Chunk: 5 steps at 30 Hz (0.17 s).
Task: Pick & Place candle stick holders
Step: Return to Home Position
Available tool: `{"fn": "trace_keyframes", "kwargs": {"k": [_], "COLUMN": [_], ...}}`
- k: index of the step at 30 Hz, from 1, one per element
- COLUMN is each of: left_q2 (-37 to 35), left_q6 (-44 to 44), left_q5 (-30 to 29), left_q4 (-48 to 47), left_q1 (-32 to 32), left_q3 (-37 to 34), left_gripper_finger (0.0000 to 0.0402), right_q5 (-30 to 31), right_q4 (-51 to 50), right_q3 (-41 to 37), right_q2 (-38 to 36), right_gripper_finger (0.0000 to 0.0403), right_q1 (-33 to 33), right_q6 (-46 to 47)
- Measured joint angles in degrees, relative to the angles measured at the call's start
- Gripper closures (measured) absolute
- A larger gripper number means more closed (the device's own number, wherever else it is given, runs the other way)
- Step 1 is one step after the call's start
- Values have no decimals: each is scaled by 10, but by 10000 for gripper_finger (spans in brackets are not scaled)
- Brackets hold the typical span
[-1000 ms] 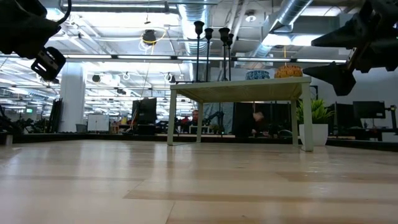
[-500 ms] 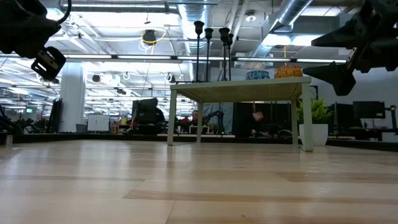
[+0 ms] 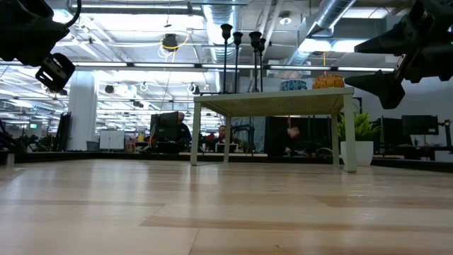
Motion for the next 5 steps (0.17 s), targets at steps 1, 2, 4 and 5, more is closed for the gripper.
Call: {"fn": "trace_keyframes", "kwargs": {"k": [1,2,4,5], "left_q2": [0,0,0,0], "left_q6": [0,0,0,0], "left_q5": [0,0,0,0], "left_q4": [0,0,0,0], "left_q1": [0,0,0,0], "left_q3": [0,0,0,0], "left_gripper_finger": [390,390,390,390], "right_q5": [0,0,0,0], "right_q4": [0,0,0,0], "right_q3": [0,0,0,0], "right_q2": [0,0,0,0], "right_gripper_finger": [75,75,75,75], "right_q1": [0,0,0,0], "right_q6": [0,0,0,0]}}
